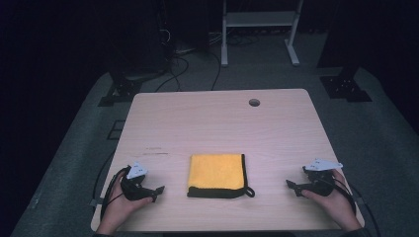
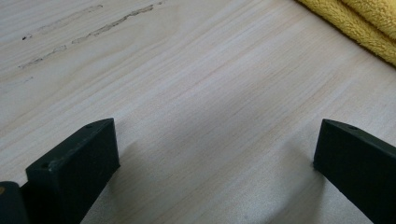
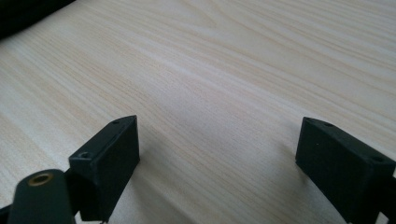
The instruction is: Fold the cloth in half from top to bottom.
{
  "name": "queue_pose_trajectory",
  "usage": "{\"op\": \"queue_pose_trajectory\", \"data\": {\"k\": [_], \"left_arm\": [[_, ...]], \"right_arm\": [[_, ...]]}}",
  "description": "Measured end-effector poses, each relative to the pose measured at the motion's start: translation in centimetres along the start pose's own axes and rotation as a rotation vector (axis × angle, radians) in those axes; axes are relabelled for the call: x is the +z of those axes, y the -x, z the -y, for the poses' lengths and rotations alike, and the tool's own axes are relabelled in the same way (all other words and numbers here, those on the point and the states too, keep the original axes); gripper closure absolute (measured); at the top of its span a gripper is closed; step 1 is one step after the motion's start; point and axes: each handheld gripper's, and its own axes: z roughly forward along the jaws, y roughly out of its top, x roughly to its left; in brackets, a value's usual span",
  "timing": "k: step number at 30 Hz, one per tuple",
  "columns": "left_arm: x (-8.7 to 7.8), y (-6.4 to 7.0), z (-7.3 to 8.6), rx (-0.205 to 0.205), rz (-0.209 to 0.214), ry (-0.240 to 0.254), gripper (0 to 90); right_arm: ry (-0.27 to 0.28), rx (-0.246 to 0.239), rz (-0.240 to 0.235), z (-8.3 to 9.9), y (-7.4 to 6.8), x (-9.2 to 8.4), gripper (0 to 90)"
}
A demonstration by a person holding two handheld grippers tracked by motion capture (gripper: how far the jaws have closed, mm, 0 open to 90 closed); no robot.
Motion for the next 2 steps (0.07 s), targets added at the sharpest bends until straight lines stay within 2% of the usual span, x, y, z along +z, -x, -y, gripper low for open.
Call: {"op": "queue_pose_trajectory", "data": {"k": [2], "left_arm": [[0.0,0.0,0.0,0.0,0.0,0.0,0.0]], "right_arm": [[0.0,0.0,0.0,0.0,0.0,0.0,12.4]]}}
